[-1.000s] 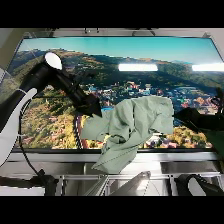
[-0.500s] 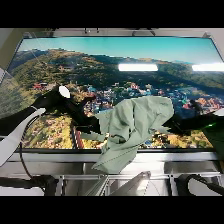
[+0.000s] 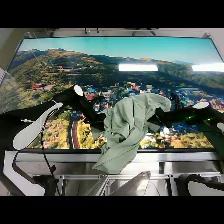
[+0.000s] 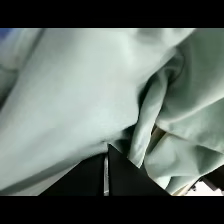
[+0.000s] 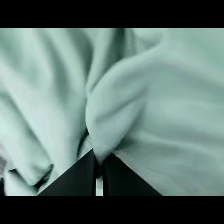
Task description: Fold the shirts.
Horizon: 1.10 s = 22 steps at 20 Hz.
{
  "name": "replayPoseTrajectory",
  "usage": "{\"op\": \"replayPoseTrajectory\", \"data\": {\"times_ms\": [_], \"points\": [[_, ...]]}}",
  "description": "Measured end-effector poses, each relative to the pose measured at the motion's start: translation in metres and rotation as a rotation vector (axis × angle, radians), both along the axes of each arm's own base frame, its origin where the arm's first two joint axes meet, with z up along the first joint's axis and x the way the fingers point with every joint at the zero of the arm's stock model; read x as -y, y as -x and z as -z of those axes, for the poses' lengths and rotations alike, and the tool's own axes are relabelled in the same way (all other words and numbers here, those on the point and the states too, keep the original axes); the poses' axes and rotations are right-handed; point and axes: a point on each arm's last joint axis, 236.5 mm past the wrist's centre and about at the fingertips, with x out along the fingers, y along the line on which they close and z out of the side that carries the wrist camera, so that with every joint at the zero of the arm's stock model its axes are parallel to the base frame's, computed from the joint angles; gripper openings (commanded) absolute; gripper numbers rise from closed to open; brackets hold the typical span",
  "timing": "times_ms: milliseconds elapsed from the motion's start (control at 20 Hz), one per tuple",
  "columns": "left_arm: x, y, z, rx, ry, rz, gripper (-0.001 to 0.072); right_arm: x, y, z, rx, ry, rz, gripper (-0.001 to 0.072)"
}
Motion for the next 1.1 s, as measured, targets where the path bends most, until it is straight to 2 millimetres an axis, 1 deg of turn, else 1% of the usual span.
{"op": "replayPoseTrajectory", "data": {"times_ms": [100,150,200,250,300,350,400,450,550,600,650,700,750,800,850,950,1000,1100], "points": [[-0.002,-0.018,-0.005,0.066,-0.005,-0.006,0.0022,0.001,-0.008,-0.019,0.033,-0.031,-0.02,0.0018],[-0.006,-0.03,-0.01,0.117,-0.012,-0.012,0.0023,0.005,-0.014,-0.032,0.058,-0.047,-0.021,0.0018],[-0.009,-0.041,-0.027,0.155,0.007,-0.021,0.0023,0.01,-0.019,-0.049,0.09,-0.062,-0.027,0.0018],[-0.01,-0.053,-0.052,0.205,0.041,-0.033,0.0023,0.017,-0.026,-0.069,0.134,-0.071,-0.024,0.0018],[-0.012,-0.065,-0.079,0.261,0.073,-0.046,0.0022,0.027,-0.035,-0.095,0.192,-0.084,-0.016,0.0018],[-0.019,-0.078,-0.109,0.328,0.095,-0.061,0.0023,0.036,-0.043,-0.123,0.256,-0.096,-0.003,0.0018],[-0.029,-0.095,-0.147,0.426,0.118,-0.09,0.0023,0.046,-0.051,-0.159,0.337,-0.116,0.018,0.0018],[-0.039,-0.107,-0.187,0.518,0.15,-0.12,0.0023,0.055,-0.056,-0.195,0.423,-0.136,0.04,0.0018],[-0.061,-0.122,-0.282,0.731,0.224,-0.186,0.0023,0.069,-0.058,-0.276,0.617,-0.178,0.078,0.0019],[-0.076,-0.125,-0.33,0.853,0.248,-0.224,0.0024,0.072,-0.052,-0.314,0.71,-0.191,0.084,0.0019],[-0.089,-0.122,-0.372,0.956,0.268,-0.251,0.0024,0.071,-0.044,-0.345,0.787,-0.198,0.08,0.0018],[-0.099,-0.113,-0.415,1.061,0.297,-0.274,0.0024,0.069,-0.035,-0.374,0.864,-0.204,0.076,0.0019],[-0.107,-0.1,-0.453,1.154,0.321,-0.29,0.0025,0.064,-0.025,-0.399,0.93,-0.218,0.068,0.0018],[-0.116,-0.086,-0.487,1.248,0.334,-0.306,0.0025,0.058,-0.011,-0.425,1.0,-0.244,0.058,0.0019],[-0.122,-0.072,-0.516,1.335,0.343,-0.321,0.0026,0.051,0.002,-0.449,1.069,-0.27,0.046,0.0019],[-0.132,-0.039,-0.568,1.51,0.348,-0.345,0.0027,0.037,0.031,-0.49,1.207,-0.308,0.01,0.0018],[-0.138,-0.024,-0.589,1.592,0.335,-0.361,0.0027,0.031,0.045,-0.507,1.269,-0.313,-0.004,0.0018],[-0.146,0.0,-0.616,1.713,0.301,-0.382,0.0027,0.025,0.06,-0.529,1.359,-0.294,0.003,0.0018]]}}
